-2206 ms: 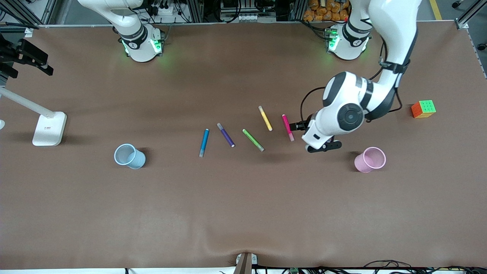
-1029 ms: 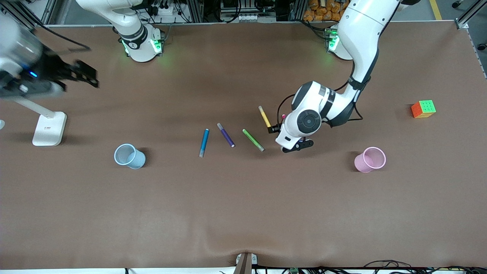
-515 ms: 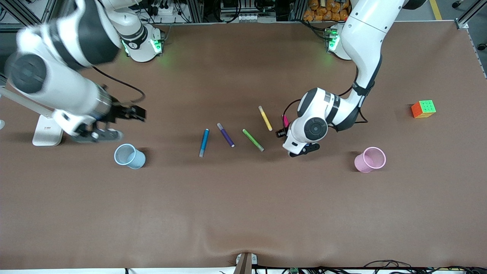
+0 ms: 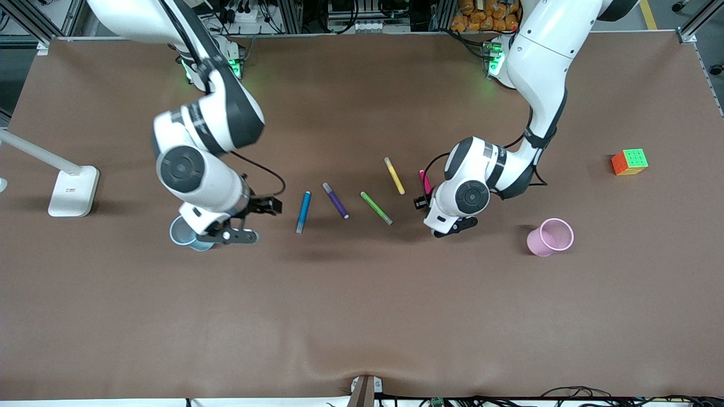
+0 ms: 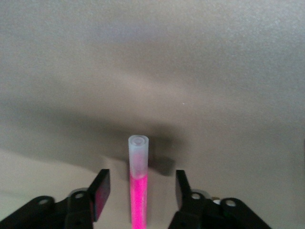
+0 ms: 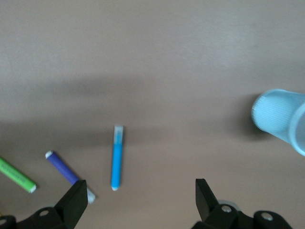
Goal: Place pink and blue markers in matching cups
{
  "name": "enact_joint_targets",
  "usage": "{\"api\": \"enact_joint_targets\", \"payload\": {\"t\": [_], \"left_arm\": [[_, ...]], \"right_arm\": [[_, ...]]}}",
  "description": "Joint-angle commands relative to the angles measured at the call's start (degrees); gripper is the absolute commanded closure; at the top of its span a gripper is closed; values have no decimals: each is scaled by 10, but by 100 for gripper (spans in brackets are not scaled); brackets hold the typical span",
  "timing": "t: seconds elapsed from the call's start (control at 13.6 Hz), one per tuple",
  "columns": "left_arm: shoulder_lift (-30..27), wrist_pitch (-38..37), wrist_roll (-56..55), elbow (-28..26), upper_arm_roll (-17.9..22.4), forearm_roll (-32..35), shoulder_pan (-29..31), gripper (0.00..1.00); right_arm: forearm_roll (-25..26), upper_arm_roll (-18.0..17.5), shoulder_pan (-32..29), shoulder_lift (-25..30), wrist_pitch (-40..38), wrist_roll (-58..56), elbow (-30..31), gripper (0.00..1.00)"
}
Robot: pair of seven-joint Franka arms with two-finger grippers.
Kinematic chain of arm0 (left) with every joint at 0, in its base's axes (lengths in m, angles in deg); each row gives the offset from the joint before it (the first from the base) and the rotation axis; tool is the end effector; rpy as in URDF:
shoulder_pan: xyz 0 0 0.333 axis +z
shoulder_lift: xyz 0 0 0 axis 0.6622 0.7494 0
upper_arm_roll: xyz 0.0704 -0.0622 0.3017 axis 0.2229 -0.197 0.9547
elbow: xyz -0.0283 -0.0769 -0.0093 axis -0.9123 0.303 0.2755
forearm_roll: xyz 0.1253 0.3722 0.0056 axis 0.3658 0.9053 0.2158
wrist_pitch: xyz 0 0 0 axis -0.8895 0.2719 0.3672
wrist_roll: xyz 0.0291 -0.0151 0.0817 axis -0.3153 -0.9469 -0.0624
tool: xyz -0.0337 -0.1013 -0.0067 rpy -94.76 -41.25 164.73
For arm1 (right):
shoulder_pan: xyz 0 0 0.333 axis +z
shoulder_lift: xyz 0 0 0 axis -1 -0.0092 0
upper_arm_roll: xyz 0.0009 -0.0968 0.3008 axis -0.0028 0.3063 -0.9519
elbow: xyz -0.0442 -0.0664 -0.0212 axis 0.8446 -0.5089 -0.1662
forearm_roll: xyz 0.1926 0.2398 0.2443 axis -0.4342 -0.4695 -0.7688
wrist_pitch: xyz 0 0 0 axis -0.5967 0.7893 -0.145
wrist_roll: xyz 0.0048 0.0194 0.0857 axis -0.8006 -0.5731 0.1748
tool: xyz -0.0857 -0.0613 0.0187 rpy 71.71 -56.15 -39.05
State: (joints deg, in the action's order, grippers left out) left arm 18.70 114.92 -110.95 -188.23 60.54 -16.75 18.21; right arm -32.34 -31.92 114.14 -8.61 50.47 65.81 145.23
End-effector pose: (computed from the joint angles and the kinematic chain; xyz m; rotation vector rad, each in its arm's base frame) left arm 0.5288 -0.3175 0.1730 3.0354 0.4940 -0.5496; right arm 0.6099 0.2747 0.3575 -3.1254 0.0765 0.1905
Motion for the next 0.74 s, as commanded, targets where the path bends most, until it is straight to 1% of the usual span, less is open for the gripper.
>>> {"api": "enact_joint_targets", "payload": {"t": [0.0,0.07,0.15,0.22,0.29,0.37,0.44,0.66], "left_arm": [[5,1,-9,3,-3,10,5,54],[5,1,-9,3,-3,10,4,55],[5,1,-11,3,-3,10,3,58],[5,0,-11,3,-3,10,5,64],[5,-1,-10,3,-3,10,5,75],[5,-1,-9,4,-3,10,5,90],[6,0,-11,6,-3,9,4,100],[5,0,-13,8,-3,9,2,100]], "right_arm": [[-5,5,18,-44,41,31,-11,0],[-5,4,25,-55,57,42,-8,0],[-5,5,34,-64,68,60,-3,0],[-5,5,44,-69,87,76,8,0],[-5,5,51,-70,115,88,26,0],[-5,5,57,-70,143,96,44,0],[-5,5,63,-72,170,102,61,0],[-4,5,76,-84,214,113,82,0]]}}
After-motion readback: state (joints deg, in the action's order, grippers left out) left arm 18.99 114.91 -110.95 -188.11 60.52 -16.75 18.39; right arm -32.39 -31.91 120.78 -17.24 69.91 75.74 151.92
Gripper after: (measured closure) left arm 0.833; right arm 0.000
